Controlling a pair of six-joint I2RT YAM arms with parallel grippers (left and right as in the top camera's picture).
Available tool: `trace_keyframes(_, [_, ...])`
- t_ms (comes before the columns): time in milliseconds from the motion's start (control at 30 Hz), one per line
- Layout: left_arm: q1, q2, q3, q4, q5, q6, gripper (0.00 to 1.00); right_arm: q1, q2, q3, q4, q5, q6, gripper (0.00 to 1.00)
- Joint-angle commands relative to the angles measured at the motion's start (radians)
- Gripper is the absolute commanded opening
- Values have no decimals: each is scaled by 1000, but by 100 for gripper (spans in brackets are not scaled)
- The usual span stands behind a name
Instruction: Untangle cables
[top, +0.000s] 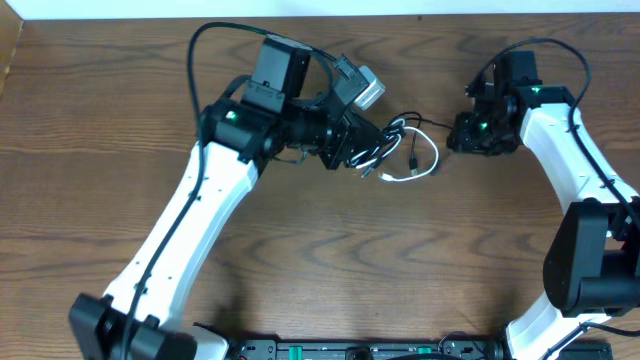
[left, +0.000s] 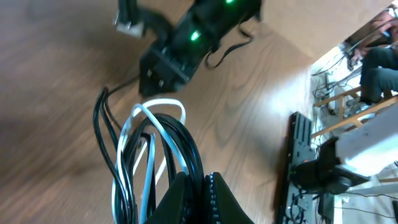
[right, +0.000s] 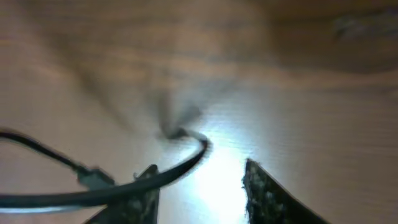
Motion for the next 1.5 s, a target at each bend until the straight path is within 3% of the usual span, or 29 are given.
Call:
trace_keyframes(0, [6, -29, 9, 5, 56, -20, 7, -8, -38, 89, -58, -180, -103, 46])
trace_keyframes(133, [6, -29, 9, 5, 55, -23, 8, -8, -115, 205, -166, -231, -159, 55])
trace_keyframes(333, [6, -29, 9, 7, 55, -47, 7, -7, -253, 245, -161, -237, -230, 70])
trace_keyframes(500, [9, -29, 9, 42, 55, -185, 7, 4, -242, 234, -193, -385, -374, 71])
trace_keyframes(700, [56, -29, 9, 89, 55, -413, 7, 16, -161, 203, -210, -386, -385, 69])
trace_keyframes(1167, [124, -29, 9, 90, 55, -615, 7, 17, -65, 208, -169, -729, -541, 69])
trace_keyframes(1467, [129, -28, 9, 128, 47, -747, 7, 145, -73, 207, -111, -625, -577, 65])
